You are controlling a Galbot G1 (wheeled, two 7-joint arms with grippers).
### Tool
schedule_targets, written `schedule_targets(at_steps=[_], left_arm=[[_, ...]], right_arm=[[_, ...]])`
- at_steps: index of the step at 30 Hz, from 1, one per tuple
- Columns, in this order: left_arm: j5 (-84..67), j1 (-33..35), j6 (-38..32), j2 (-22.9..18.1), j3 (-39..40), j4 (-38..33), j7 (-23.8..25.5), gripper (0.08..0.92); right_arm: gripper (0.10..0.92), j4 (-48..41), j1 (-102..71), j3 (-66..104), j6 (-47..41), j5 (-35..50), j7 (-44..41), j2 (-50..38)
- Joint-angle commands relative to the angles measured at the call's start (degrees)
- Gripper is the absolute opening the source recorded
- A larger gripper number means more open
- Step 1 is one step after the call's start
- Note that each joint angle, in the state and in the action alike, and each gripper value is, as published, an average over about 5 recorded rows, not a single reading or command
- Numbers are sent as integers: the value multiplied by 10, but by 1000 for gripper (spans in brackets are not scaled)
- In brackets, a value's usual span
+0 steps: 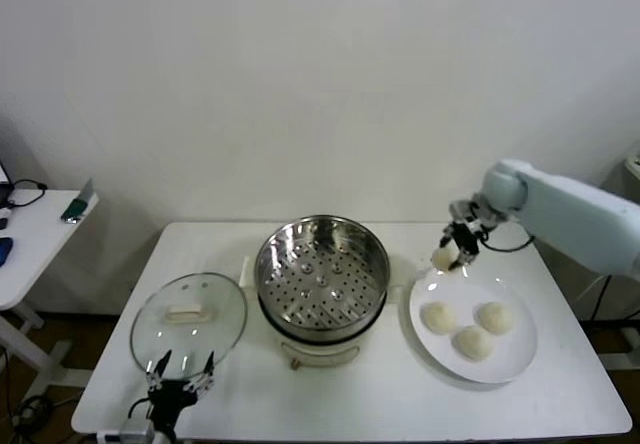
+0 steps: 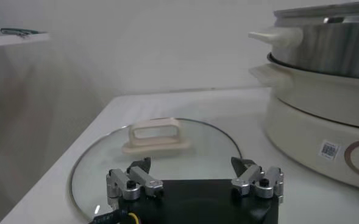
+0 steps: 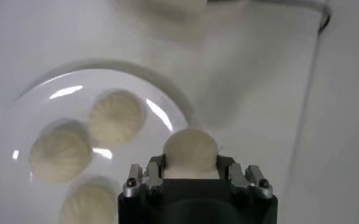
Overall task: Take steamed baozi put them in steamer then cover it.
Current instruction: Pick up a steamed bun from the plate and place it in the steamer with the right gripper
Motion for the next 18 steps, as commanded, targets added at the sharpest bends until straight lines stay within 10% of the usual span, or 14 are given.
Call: schedule_targets(at_steps=[1,18], left_arm=[[2,0,3,0,1,-7,0,823],[1,-1,9,-2,-7,-27,-1,823]], right_arm=[[563,101,205,-100,132,28,-11,33],[560,126,56,-51,263,-189,106,180]])
